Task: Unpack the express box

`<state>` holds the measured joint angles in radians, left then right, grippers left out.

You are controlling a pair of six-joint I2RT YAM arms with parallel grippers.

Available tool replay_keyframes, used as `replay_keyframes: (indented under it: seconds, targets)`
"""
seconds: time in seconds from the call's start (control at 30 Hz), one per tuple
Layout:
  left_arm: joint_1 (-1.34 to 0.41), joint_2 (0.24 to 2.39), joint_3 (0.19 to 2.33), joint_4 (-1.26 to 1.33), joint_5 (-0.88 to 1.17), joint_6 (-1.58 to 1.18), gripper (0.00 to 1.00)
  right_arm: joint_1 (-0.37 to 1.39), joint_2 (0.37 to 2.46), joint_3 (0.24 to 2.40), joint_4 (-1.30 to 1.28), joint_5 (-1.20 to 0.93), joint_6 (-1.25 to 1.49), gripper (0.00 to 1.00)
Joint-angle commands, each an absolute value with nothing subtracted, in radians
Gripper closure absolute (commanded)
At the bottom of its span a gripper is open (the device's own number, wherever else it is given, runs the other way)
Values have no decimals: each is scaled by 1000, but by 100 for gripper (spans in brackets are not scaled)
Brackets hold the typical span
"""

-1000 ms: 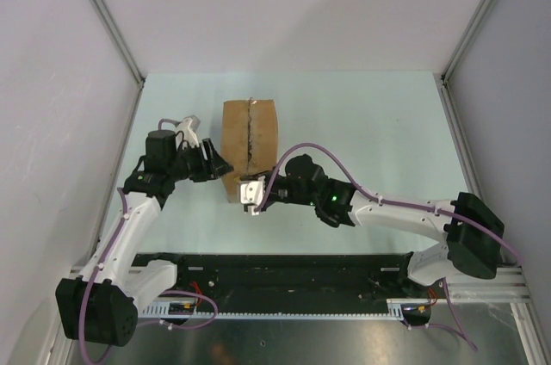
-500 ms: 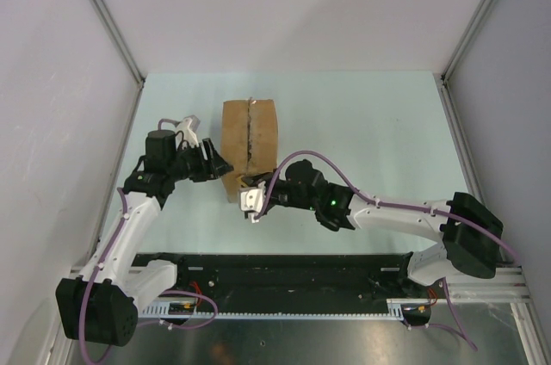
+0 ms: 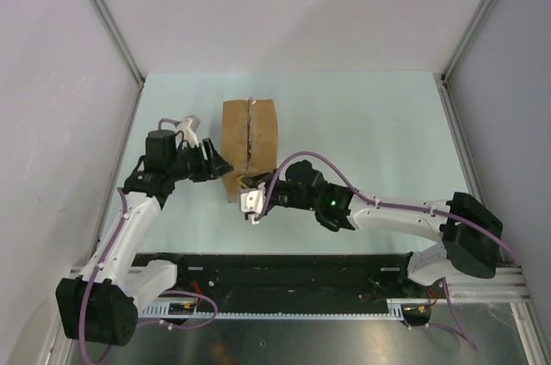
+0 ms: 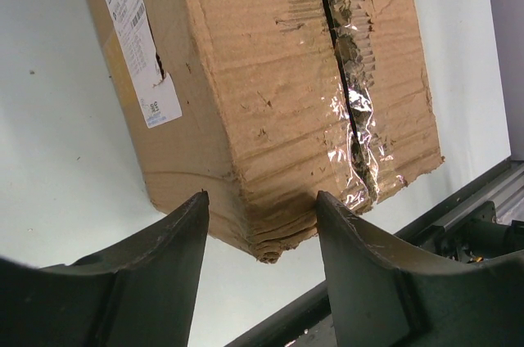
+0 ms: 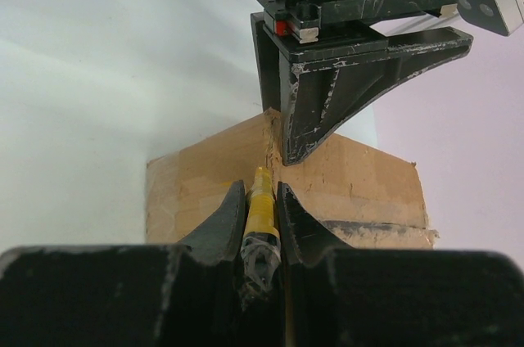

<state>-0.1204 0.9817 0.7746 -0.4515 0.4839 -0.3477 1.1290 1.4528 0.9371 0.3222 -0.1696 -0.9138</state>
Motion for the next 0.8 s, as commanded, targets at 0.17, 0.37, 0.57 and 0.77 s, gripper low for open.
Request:
replay_keyframes:
  seconds: [0.17, 0.37, 0.57, 0.77]
  targets:
    - [-121, 996, 796, -460, 471, -316, 40, 1135, 1394, 943, 381, -195, -911, 100]
    - [-121, 999, 799, -460, 471, -316, 39, 1137, 1381, 945, 360, -192, -902, 100]
    - [-121, 999, 799, -460, 476, -319, 40, 1138, 1396, 943, 368, -204, -894, 100]
    - [-121, 996, 801, -460, 477, -321, 39, 1149, 1388, 945, 347, -209, -877, 100]
